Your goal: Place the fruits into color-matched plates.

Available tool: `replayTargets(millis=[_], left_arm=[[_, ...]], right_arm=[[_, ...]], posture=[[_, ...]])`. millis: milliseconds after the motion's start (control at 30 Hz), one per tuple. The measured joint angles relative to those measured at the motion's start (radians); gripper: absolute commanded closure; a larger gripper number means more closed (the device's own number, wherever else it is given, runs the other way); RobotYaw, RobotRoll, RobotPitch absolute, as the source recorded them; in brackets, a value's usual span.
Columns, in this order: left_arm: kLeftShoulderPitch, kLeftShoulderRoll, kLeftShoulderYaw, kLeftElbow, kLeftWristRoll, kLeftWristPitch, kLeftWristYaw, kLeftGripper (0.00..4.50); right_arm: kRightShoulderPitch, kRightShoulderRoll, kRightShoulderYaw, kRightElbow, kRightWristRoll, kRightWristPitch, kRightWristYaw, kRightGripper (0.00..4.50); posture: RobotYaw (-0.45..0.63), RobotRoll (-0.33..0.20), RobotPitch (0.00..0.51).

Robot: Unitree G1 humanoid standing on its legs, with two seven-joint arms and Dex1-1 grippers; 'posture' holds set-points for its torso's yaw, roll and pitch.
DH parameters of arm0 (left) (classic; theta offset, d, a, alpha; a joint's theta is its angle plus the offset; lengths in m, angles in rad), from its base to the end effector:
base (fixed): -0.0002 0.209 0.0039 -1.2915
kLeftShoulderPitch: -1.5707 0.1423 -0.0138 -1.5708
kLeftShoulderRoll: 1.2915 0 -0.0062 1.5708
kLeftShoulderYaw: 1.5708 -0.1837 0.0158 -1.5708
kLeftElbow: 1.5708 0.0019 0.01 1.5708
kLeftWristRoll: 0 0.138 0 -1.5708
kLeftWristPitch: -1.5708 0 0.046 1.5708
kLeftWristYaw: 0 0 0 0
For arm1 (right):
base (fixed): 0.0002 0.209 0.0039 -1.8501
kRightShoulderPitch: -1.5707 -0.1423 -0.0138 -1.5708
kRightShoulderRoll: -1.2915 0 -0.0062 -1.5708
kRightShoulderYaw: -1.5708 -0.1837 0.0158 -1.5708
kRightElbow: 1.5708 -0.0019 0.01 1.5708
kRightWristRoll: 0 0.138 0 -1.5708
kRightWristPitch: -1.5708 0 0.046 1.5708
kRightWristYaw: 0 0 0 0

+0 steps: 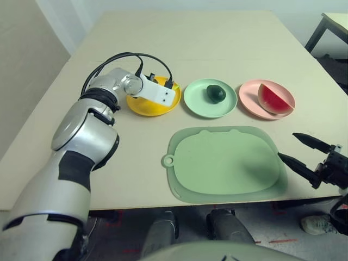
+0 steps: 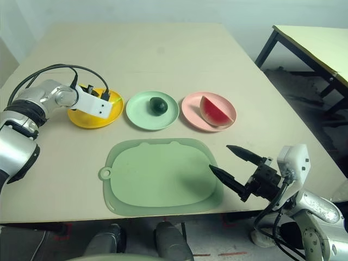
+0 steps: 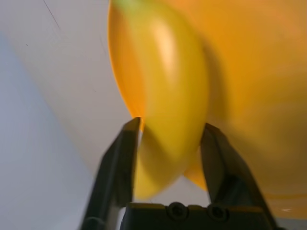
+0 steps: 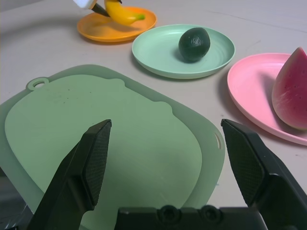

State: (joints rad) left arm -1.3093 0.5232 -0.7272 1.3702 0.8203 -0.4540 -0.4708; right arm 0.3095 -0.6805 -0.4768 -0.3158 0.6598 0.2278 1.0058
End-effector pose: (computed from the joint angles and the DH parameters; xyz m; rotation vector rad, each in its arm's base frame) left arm 0.3713 0.2003 0.1994 1.8358 0.2953 -0.7252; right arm 0.1374 -0.3160 0.1343 -0.1063 0.0473 0.7483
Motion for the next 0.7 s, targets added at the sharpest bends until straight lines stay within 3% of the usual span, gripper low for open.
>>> replayTargets(millis=[100,133,400,567,700], left_arm=[[0.001,0.0,0.004,0.001,0.0,-0.001,0.0,0.08],[0.001,0.0,0.006,0.001,-0.001,-0.003,0.001,0.03],[-0.001,0.005,0.094,-0.001,-0.062,-0.036,-0.01,0.03],[0.008,0.039,0.277,-0.037,-0.241,-0.045,-0.12,0.03],[0.111,0.121,0.424,-0.078,-0.387,-0.033,-0.196,0.03]], right_arm=[[0.006,0.0,-0.006,-0.002,0.0,0.0,-0.001,0.0],[0.006,0.0,-0.006,-0.002,0.0,0.0,-0.001,0.0],[-0.03,-0.004,-0.007,0.01,0.0,0.004,-0.016,0.0],[-0.047,-0.007,-0.023,0.02,0.009,0.022,-0.036,0.0],[-0.017,-0.01,-0.023,0.015,0.007,0.019,-0.016,0.0]], posture=[[-0.21,0.0,0.091],[-0.21,0.0,0.091],[-0.2,0.0,0.102],[-0.21,0.0,0.107],[-0.19,0.0,0.106]])
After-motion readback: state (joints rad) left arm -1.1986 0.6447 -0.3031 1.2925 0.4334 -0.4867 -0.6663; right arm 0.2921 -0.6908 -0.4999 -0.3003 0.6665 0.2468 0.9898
